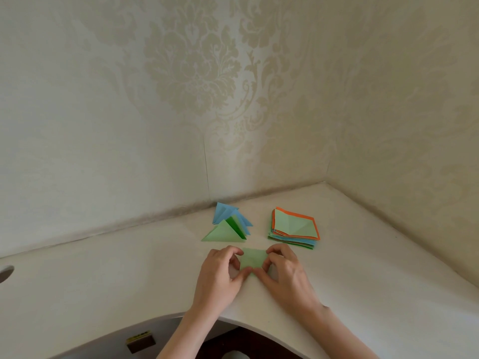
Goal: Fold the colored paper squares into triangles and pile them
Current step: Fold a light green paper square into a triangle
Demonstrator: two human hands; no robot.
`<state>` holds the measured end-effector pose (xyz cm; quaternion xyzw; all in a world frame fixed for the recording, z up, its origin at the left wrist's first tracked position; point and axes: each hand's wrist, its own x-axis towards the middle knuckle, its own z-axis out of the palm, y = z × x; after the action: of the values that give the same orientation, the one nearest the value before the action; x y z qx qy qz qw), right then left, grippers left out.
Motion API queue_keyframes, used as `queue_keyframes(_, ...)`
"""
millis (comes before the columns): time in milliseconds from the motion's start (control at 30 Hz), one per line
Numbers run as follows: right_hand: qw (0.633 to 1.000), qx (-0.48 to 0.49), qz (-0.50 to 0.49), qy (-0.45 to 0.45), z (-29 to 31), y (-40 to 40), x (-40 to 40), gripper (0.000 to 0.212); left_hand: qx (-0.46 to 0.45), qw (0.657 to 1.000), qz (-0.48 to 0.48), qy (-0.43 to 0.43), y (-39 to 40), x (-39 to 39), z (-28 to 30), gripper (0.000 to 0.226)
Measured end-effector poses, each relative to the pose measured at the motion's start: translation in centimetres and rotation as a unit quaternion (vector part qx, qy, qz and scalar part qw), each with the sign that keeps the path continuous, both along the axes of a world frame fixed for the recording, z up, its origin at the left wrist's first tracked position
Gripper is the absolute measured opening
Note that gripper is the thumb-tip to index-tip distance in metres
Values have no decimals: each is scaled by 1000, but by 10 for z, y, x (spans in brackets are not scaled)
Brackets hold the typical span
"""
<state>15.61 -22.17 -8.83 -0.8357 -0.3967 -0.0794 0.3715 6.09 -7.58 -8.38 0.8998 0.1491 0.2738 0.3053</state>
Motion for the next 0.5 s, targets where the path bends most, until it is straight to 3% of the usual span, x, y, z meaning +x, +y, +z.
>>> queue_keyframes(200,998,12,-6,54,0,0,7,25,-31,999,-2,16,2,-2,1,25)
queue_keyframes(500,988,-71,38,132,17,-8,16,46,-30,998,-40,43,9,1,2,22)
